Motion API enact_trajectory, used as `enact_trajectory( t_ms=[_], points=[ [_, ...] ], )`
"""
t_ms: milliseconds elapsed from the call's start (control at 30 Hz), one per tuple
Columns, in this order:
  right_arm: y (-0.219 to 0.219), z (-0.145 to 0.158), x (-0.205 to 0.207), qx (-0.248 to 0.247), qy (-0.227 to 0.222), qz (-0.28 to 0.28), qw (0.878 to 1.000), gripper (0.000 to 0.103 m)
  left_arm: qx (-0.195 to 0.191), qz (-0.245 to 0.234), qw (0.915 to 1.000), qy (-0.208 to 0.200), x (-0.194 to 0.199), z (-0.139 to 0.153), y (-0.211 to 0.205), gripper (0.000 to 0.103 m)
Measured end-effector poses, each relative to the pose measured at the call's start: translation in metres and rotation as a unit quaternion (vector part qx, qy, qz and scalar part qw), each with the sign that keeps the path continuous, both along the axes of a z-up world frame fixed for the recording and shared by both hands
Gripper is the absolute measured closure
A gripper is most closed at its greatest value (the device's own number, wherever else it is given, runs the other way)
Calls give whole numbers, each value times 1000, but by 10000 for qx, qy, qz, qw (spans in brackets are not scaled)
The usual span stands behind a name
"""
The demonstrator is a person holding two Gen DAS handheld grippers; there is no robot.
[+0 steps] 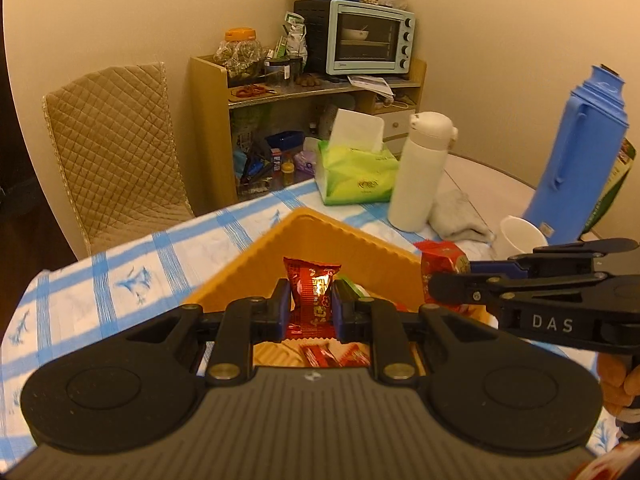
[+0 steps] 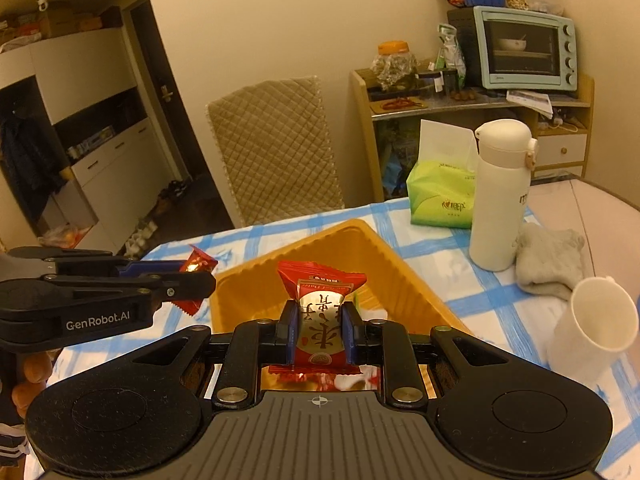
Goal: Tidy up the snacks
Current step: 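Carry the red candy and red-white bag over the orange tray with both tools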
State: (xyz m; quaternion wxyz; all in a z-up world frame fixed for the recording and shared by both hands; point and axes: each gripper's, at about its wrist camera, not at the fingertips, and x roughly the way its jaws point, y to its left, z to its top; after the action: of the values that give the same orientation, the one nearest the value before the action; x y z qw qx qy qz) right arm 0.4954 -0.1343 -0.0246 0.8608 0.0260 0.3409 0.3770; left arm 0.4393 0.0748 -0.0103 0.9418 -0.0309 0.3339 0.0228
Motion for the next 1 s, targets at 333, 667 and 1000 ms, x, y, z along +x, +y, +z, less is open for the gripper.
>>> enact_trajectory(
  t_ms=[333, 667, 1000],
  points=[
    [23, -18, 28, -41, 248, -179, 9995, 80, 143, 109, 9996, 223, 39, -18, 14, 84],
    [38, -38, 43, -50, 542, -279, 9981, 80, 318, 99, 9976, 602, 64, -48, 15, 84],
    [45, -52, 51, -24, 761, -322, 9966, 80, 296, 84, 9959, 853, 72, -69, 19, 84]
  ],
)
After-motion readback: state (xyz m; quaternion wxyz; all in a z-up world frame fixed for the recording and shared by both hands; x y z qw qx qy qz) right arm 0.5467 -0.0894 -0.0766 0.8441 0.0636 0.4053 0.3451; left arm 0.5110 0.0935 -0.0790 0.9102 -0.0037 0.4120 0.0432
